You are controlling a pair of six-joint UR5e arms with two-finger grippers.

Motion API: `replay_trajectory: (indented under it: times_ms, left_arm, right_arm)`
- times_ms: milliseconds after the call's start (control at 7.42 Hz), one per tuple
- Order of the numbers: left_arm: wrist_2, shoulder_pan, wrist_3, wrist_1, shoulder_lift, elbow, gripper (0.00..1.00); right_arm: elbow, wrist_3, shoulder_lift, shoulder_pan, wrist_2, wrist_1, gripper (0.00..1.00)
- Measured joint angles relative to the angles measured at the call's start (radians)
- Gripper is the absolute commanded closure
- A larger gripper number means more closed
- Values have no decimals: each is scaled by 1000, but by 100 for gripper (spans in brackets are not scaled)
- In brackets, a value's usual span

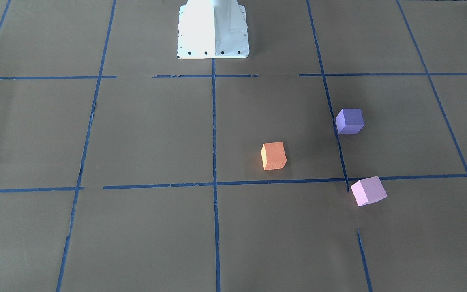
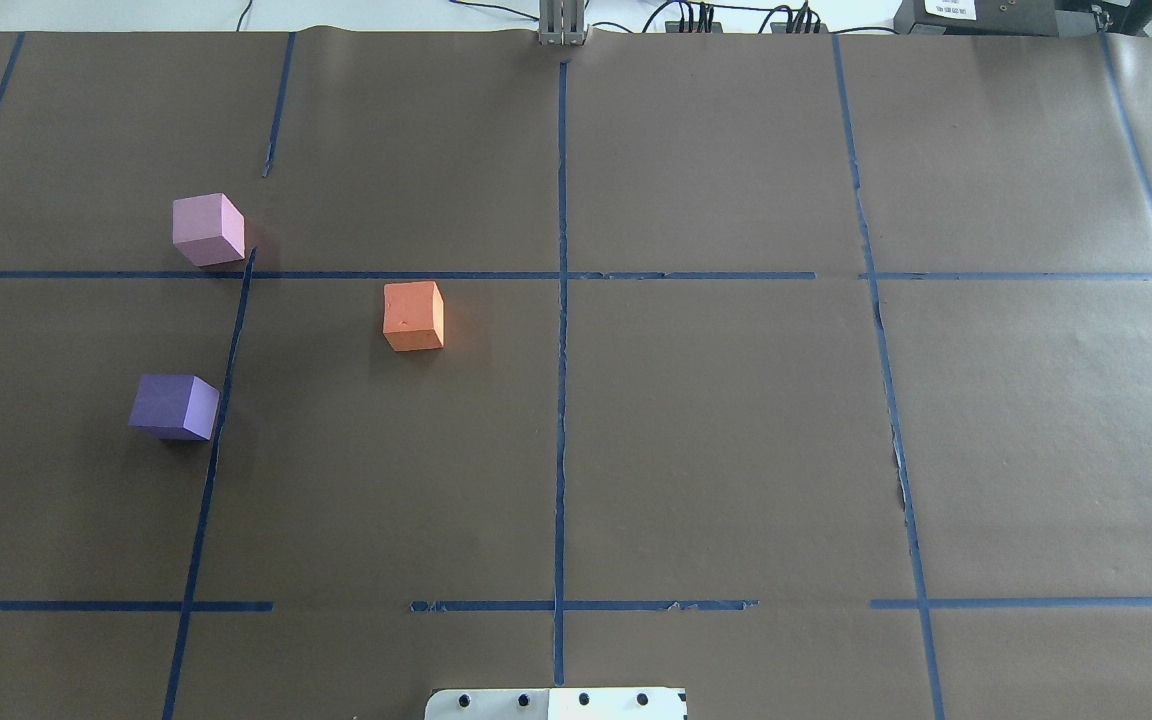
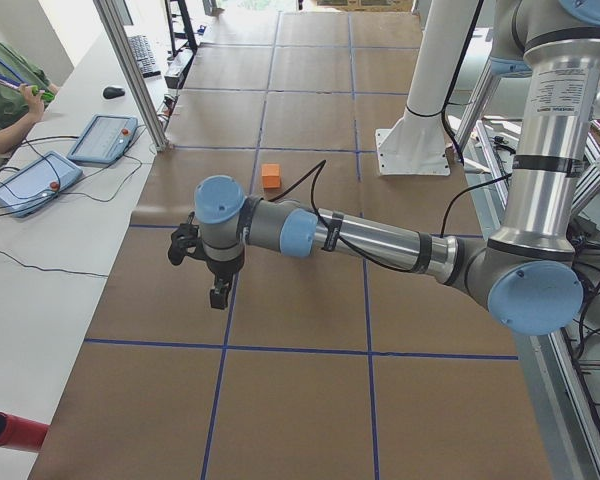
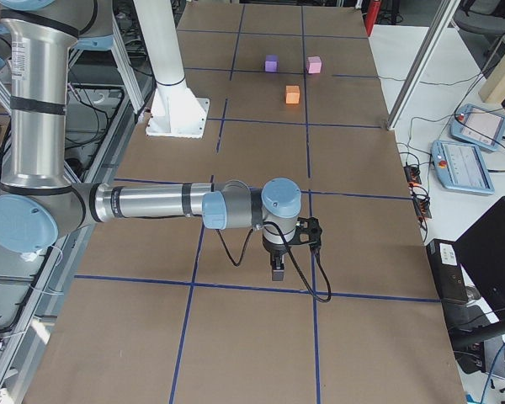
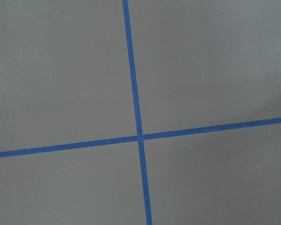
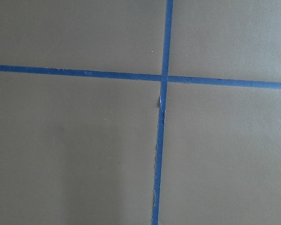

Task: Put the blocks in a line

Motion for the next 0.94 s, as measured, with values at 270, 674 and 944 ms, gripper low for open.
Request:
replay_trajectory:
  times_ms: [270,674,944]
  left_arm:
    - [-3,133,-158,26,-63,-124,0]
    - [30,393,-487,28,-270,-159,0]
    - [162,583,-695,25,-411,-103,0]
  right_arm:
    - [0,0,0,0,0,0,0]
    - [0,0,0,0,0,0,0]
    - [0,0,0,0,0,0,0]
